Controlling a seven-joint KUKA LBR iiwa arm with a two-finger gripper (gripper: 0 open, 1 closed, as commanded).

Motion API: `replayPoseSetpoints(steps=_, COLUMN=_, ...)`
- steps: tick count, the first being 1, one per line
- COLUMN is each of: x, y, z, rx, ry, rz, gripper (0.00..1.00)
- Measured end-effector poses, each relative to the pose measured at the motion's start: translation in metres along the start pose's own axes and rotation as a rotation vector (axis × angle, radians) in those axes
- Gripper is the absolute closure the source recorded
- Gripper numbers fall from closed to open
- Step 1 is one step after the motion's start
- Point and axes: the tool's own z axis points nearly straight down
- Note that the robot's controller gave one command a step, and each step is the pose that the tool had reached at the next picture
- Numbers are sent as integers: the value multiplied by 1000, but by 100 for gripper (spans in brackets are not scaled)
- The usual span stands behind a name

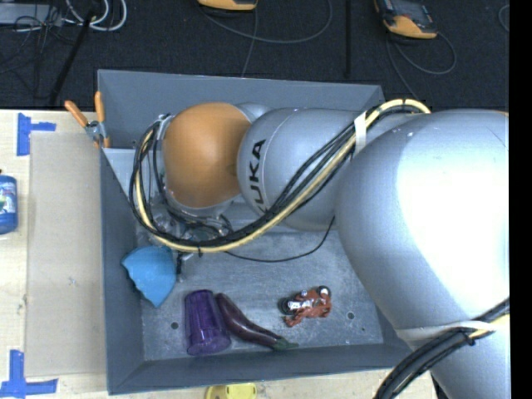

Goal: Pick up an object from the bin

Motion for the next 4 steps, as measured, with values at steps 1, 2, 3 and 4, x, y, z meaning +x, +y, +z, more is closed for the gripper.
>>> replayPoseSetpoints(steps=1, x=0, y=0, z=0, rx=0, ry=1, rz=1, gripper=100)
replayPoseSetpoints(steps=2, x=12, y=0, z=-87, rx=-12, ry=8, rz=18, gripper=100)
replayPoseSetpoints(steps=3, x=12, y=0, z=-87, rx=-12, ry=9, rz=20, gripper=100)
replayPoseSetpoints(steps=4, x=21, y=4, z=-134, rx=-13, ry=17, rz=19, gripper=100)
